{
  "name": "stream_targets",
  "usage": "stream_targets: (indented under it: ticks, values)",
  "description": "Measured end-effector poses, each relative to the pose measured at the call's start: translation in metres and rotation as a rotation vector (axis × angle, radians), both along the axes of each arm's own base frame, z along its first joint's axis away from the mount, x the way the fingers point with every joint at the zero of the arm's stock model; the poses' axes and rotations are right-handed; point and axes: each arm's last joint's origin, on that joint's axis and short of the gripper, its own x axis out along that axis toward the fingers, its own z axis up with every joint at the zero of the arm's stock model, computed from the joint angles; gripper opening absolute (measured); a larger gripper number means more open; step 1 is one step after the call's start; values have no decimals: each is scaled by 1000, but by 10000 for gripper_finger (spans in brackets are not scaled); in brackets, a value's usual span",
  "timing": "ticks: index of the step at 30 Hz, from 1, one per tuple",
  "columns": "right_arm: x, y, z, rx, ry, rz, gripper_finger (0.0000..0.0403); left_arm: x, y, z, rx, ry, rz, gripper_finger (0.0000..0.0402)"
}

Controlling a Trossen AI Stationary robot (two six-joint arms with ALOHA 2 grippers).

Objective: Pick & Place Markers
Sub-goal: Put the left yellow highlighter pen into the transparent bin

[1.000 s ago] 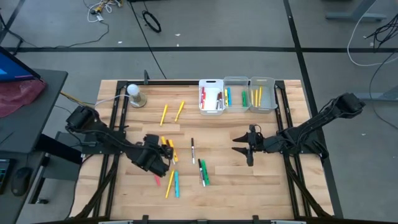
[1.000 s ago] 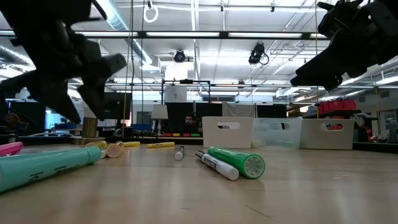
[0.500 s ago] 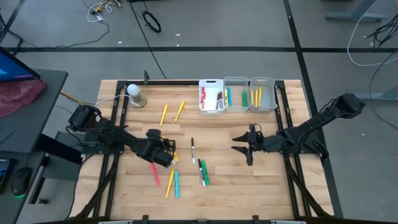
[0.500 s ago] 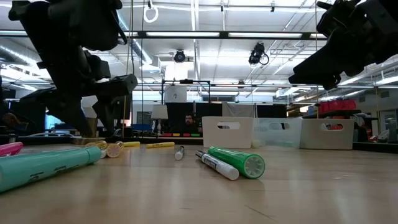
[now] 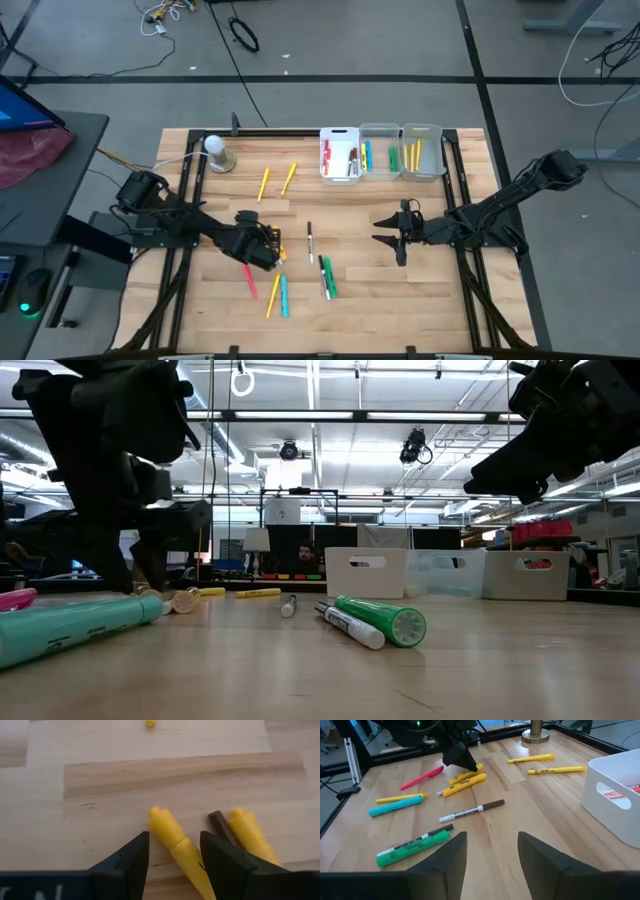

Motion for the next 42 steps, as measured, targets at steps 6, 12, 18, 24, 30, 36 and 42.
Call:
stream_targets:
  ticks: [6,12,18,24,30,36,42]
  values:
    - [0,0,0,-1,2,0,176,-3,-1,0,-23,32,2,181]
    - [0,0,0,-1,1,0,176,-4,-2,-1,-69,59,5,181]
    - [0,0,0,0,1,0,176,-3,-2,-3,-72,61,5,181]
    - [0,0,-1,-1,2,0,176,-1,-2,-6,-61,60,6,151]
    - [0,0,0,-2,1,0,176,-2,-2,-6,-35,60,4,87]
    - [0,-1,0,-105,9,5,176,-4,1,-3,47,60,-28,68]
    - [1,-4,1,-90,-6,-43,176,14,-2,28,192,-69,-129,68]
